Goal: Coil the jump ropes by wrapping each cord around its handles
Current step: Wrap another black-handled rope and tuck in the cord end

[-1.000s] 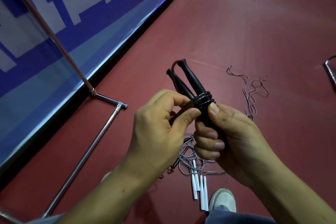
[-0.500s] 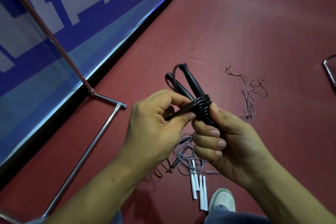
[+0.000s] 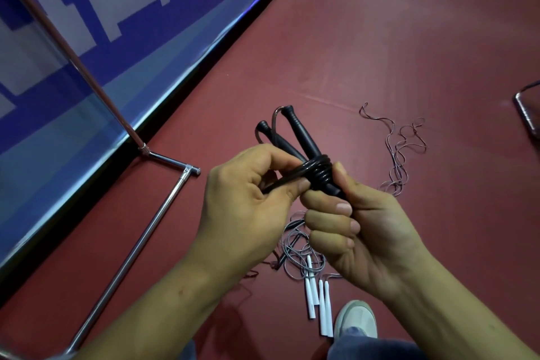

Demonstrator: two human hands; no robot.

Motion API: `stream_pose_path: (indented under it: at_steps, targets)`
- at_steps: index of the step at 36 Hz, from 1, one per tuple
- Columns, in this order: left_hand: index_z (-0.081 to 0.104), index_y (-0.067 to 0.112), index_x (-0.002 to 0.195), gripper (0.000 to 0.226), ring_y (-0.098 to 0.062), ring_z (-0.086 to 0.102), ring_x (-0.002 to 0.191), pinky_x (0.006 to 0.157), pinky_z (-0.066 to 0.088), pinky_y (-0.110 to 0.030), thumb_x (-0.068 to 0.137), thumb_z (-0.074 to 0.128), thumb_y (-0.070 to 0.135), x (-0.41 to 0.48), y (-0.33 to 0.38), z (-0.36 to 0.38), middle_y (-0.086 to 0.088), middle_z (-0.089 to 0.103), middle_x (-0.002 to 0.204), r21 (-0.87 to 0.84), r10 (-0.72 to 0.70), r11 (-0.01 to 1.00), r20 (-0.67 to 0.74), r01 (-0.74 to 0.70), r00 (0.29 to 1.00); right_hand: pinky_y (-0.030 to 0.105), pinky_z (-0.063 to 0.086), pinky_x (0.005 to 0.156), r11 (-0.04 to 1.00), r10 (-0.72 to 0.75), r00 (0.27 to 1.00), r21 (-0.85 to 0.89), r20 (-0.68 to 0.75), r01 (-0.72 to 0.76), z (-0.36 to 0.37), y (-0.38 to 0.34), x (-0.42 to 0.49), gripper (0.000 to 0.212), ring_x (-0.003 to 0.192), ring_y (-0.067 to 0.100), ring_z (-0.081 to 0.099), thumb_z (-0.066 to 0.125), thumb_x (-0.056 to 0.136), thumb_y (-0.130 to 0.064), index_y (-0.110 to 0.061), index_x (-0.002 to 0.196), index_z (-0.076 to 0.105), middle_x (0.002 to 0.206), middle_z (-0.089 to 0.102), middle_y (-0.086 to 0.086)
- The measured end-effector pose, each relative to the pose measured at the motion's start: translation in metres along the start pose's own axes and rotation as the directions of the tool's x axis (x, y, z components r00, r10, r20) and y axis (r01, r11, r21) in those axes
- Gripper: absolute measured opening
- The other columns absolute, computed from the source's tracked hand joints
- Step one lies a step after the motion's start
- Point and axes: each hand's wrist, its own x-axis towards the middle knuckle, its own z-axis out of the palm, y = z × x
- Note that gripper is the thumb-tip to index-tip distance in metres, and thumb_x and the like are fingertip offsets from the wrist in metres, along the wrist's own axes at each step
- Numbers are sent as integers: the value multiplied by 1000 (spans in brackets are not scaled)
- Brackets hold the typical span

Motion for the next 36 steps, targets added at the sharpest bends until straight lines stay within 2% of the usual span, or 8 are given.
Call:
stream_pose_path:
  at_steps: [9, 12, 16, 19, 23, 27, 31, 36]
  targets:
    - [74, 20, 79, 7, -22, 65, 63, 57, 51, -40, 78, 81, 18, -10, -4, -1, 1, 69, 76, -39, 26, 999, 41, -25, 999, 20, 26, 41, 883, -227, 957, -452, -182, 123, 6, 1, -4, 19, 44, 5, 27, 56, 96, -28, -11, 87, 51, 61, 35, 0]
    - [76, 14, 81, 12, -23, 65, 66, 56, 50, -43, 81, 78, 25, -9, -7, -3, 1, 68, 78, -22, 131, 991, 98, -129, 987, 21, 25, 42, 865, -251, 946, -486, -206, 124, 6, 0, -5, 22, 44, 6, 27, 57, 93, -27, -5, 98, 55, 61, 35, 1]
    - [78, 9, 85, 3, -18, 66, 73, 60, 50, -33, 85, 75, 11, -9, -7, -3, 2, 68, 79, 31, 183, 981, 162, -190, 970, 19, 29, 42, 814, -316, 918, -566, -240, 132, 4, -1, -5, 27, 44, 8, 28, 57, 92, -27, -10, 109, 46, 60, 36, 2]
    - [80, 13, 91, 10, -17, 67, 75, 64, 51, -32, 85, 72, 13, -5, -8, -6, 3, 70, 83, -28, 88, 996, 217, -84, 972, 20, 30, 43, 807, -327, 913, -574, -243, 136, 3, -3, -5, 21, 44, 9, 27, 57, 92, -26, -12, 100, 43, 62, 35, 3]
    - [78, 18, 82, 16, -14, 46, 54, 51, 38, -29, 87, 72, 31, 6, -9, -13, 3, 62, 61, -110, -104, 986, 205, 129, 973, 22, 28, 45, 788, -301, 930, -604, -210, 119, 7, -4, -4, 18, 47, 11, 24, 57, 94, -27, -10, 99, 57, 63, 33, 4]
    - [77, 10, 79, 16, -3, 49, 54, 54, 40, -16, 87, 74, 24, 15, -6, -19, 4, 67, 63, -200, -218, 944, 219, 262, 951, 21, 26, 45, 790, -308, 928, -601, -212, 125, 11, -5, -3, 24, 47, 10, 23, 58, 92, -27, -14, 108, 46, 61, 33, 4]
    - [73, 10, 76, 11, -11, 45, 56, 50, 37, -17, 86, 73, 13, 13, -6, -17, 1, 65, 62, -268, -336, 867, 312, 421, 889, 21, 29, 45, 784, -328, 926, -601, -187, 157, 12, -4, -4, 24, 45, 10, 25, 58, 91, -25, -11, 108, 46, 60, 33, 5]
    - [71, 13, 72, 12, -13, 45, 50, 46, 37, -18, 79, 73, 23, 9, -6, -16, -6, 66, 62, -274, -345, 848, 364, 454, 865, 21, 31, 45, 806, -315, 937, -563, -149, 182, 13, -3, -5, 24, 43, 10, 27, 56, 92, -22, -9, 111, 49, 60, 33, 6]
